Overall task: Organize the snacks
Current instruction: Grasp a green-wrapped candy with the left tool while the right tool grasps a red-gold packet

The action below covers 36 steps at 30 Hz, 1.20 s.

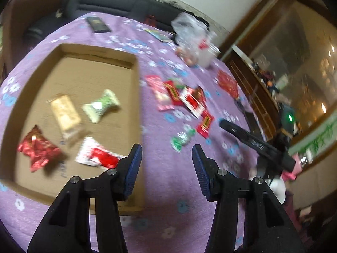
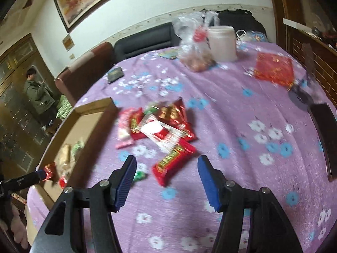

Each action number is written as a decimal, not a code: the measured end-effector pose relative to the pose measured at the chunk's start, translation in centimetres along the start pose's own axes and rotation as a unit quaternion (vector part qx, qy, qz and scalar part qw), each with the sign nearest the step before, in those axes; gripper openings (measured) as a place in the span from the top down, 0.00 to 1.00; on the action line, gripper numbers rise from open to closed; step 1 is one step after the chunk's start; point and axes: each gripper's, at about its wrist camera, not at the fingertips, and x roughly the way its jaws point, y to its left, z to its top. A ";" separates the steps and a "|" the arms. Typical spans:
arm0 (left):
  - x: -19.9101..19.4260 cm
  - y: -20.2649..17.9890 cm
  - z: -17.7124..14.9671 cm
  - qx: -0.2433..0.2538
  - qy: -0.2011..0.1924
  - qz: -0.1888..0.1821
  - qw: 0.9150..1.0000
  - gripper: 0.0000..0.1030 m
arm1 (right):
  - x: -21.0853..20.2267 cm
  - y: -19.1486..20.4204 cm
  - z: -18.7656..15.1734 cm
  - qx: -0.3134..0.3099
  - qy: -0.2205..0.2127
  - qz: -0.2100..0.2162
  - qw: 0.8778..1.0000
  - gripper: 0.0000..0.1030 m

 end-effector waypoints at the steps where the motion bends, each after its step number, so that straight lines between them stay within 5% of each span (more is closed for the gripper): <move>1: 0.4 -0.8 -0.2 0.011 0.005 0.002 1.000 0.53 | 0.4 -0.1 0.0 0.002 0.004 -0.004 1.000 0.38; 11: 4.2 -5.0 -1.3 0.093 0.029 0.055 0.994 0.53 | 5.4 0.5 0.4 -0.002 0.028 -0.031 0.999 0.40; 13: 5.4 -5.6 -1.2 0.111 0.031 0.068 0.991 0.53 | 5.4 0.2 0.3 -0.007 0.023 -0.045 0.999 0.57; 30: 14.5 -7.4 0.5 0.199 0.068 0.134 0.968 0.53 | 3.5 -2.6 0.7 0.037 0.019 0.001 0.999 0.68; 32: 14.5 -7.7 0.2 0.209 0.063 0.123 0.968 0.58 | 3.4 -2.3 0.7 0.031 0.017 0.002 0.999 0.69; 34: 14.4 -7.8 0.1 0.207 0.059 0.119 0.969 0.79 | 3.4 -2.2 0.7 0.029 0.018 0.004 0.999 0.70; 36: 14.2 -7.7 0.0 0.198 0.059 0.118 0.971 0.79 | 3.3 -2.2 0.6 0.031 0.018 0.011 0.999 0.71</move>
